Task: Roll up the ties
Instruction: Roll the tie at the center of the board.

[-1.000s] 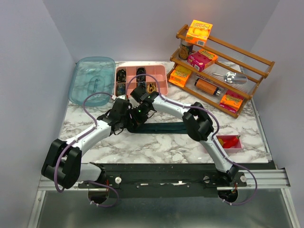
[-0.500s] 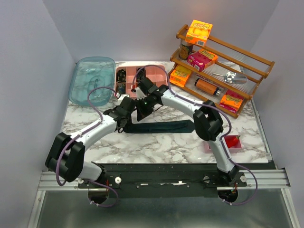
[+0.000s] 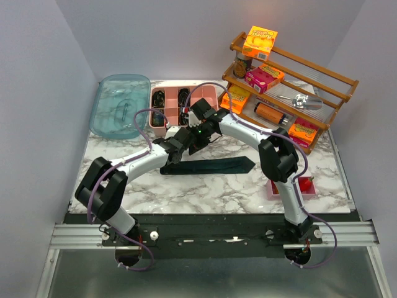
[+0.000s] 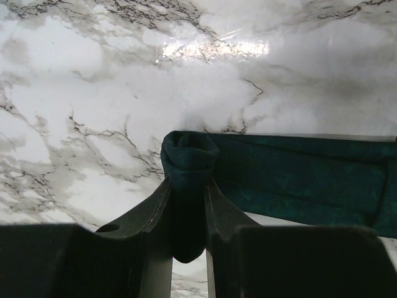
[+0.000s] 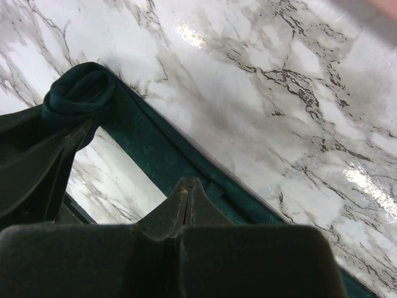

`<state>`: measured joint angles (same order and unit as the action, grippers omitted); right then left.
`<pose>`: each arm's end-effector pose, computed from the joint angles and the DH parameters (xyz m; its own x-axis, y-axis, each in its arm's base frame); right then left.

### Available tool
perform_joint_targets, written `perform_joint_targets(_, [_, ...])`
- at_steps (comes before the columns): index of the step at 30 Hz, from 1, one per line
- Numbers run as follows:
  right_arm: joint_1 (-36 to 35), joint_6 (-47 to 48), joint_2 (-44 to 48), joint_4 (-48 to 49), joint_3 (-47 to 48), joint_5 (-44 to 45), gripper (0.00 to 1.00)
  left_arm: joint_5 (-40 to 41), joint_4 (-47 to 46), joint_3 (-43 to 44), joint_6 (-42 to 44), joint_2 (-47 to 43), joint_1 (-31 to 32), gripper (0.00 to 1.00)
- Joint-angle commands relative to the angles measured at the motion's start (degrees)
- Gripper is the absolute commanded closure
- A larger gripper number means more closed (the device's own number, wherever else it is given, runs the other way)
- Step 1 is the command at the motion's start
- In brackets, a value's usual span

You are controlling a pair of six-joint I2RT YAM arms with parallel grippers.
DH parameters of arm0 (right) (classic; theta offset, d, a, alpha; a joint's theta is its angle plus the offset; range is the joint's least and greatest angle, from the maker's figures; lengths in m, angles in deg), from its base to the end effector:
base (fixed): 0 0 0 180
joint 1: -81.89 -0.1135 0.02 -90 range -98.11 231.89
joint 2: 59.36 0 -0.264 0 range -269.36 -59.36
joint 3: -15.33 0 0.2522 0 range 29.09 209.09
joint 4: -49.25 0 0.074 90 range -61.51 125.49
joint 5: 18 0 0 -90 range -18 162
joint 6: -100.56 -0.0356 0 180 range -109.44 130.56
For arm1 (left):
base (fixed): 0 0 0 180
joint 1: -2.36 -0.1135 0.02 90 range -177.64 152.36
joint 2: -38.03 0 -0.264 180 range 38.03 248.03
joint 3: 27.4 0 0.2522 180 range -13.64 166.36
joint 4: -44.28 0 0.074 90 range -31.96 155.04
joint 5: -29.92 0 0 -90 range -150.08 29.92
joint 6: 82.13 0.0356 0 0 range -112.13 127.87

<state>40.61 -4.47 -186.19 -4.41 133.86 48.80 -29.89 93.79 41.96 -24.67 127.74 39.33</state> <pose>0.3499 0.3259 0.1942 -0.8339 -0.4149 -0.3638 -0.5480 0.7001 0.4577 0.2434 -0.1608 0.1914 -0.8375 0.0485 -0.5442 -0.0819 0.9737 0.2128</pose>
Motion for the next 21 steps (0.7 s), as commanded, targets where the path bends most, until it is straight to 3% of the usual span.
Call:
perform_joint_targets(1, [0.14,-0.18,1.58,0.53,-0.71,0.79,0.99,1.71,0.73,0.66,-0.60,2.57,1.26,0.98])
perform_joint_targets(6, [0.41,0.00,1.41,0.61,-1.06,0.70,0.99,-1.88,-1.38,0.66,-0.95,3.19,2.31,0.87])
perform_joint_targets(10, [0.50,0.26,1.32,0.52,-1.50,0.61,0.99,-5.74,-4.28,-0.04,-1.13,1.61,2.58,0.58])
perform_joint_targets(21, [0.58,0.79,1.05,0.53,-1.68,0.17,0.99,-7.34,-3.14,1.80,-1.30,-1.11,2.93,0.41])
